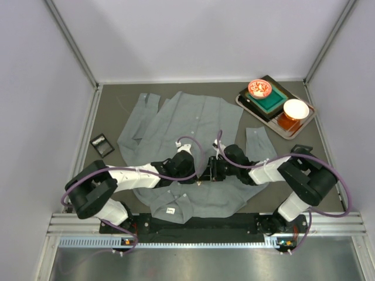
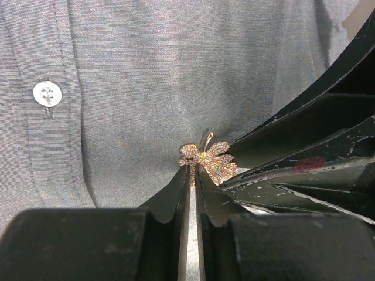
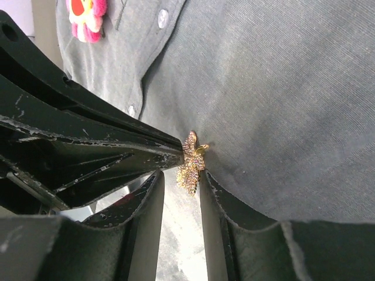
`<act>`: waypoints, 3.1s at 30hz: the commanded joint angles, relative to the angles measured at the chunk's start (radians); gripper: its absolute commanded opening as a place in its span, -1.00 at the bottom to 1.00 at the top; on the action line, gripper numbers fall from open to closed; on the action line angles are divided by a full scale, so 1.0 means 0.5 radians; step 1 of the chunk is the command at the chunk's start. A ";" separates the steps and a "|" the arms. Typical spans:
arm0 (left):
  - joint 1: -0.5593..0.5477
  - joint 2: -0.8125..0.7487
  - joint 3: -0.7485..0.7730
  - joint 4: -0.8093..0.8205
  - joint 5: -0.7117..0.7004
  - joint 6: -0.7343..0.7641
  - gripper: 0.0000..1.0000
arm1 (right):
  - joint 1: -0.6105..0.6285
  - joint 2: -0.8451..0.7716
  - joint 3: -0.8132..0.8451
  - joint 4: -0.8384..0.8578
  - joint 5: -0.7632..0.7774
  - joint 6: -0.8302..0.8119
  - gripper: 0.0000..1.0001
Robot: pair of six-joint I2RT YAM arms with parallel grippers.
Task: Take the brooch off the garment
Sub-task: Remove the brooch from the clothes.
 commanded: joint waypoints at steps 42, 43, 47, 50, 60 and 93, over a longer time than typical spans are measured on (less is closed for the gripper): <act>-0.101 -0.360 -0.355 0.500 0.123 -0.056 0.48 | 0.012 0.153 -0.081 0.723 -0.166 0.653 -0.38; -0.104 -0.360 -0.355 0.512 0.126 -0.038 0.51 | 0.015 0.159 -0.084 0.723 -0.163 0.660 -0.38; -0.134 -0.341 -0.297 0.423 0.129 -0.022 0.54 | 0.024 0.159 -0.100 0.723 -0.144 0.678 -0.38; -0.199 -0.375 -0.272 0.328 0.123 0.005 0.54 | 0.024 0.156 -0.115 0.741 -0.138 0.675 -0.38; -0.266 -0.406 -0.183 0.297 0.211 0.137 0.10 | 0.003 0.156 -0.029 0.542 -0.110 0.506 -0.22; -0.457 -0.157 0.351 -0.329 -0.605 0.383 -0.09 | -0.374 -1.227 0.425 -2.032 1.408 -0.432 -0.13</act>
